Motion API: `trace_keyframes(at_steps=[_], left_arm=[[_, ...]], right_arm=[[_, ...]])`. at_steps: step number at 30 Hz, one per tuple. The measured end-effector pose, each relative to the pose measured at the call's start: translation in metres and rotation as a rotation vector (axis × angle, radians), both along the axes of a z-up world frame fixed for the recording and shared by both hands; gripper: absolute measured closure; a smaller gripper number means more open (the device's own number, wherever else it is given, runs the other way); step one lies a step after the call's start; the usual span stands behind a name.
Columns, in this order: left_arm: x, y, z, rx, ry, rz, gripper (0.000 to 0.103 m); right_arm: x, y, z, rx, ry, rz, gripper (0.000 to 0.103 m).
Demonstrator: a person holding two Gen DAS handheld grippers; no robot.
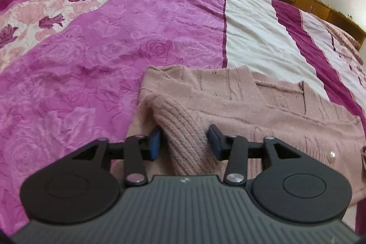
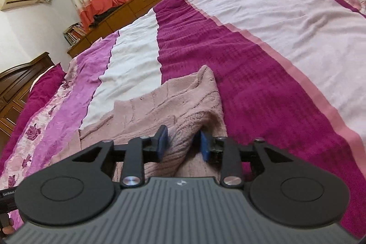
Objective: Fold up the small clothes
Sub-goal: 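Lay the folded hem down and open both grippers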
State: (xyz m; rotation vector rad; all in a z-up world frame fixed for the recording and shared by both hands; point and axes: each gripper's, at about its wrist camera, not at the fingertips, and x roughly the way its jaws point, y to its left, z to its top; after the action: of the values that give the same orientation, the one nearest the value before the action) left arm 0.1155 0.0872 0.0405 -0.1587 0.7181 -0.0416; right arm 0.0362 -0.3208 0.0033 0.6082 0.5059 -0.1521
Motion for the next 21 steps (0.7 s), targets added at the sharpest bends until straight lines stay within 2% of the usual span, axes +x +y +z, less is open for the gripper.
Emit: trace_keyframes(at_steps=[2, 11, 17, 21], left_arm=[[-0.006, 0.005, 0.002, 0.0, 0.007, 0.004, 0.054], [-0.029, 0.015, 0.011, -0.035, 0.01, 0.045, 0.054], [-0.03, 0.007, 0.004, -0.049, 0.022, 0.015, 0.054], [-0.03, 0.002, 0.004, -0.021, 0.014, 0.022, 0.054]], right_arm=[[-0.007, 0.001, 0.004, -0.019, 0.002, -0.018, 0.053], [-0.042, 0.016, 0.034, -0.1, -0.017, -0.049, 0.052], [-0.037, 0.044, 0.044, -0.21, -0.005, 0.002, 0.052], [-0.031, 0.054, 0.044, -0.226, -0.002, 0.02, 0.052]])
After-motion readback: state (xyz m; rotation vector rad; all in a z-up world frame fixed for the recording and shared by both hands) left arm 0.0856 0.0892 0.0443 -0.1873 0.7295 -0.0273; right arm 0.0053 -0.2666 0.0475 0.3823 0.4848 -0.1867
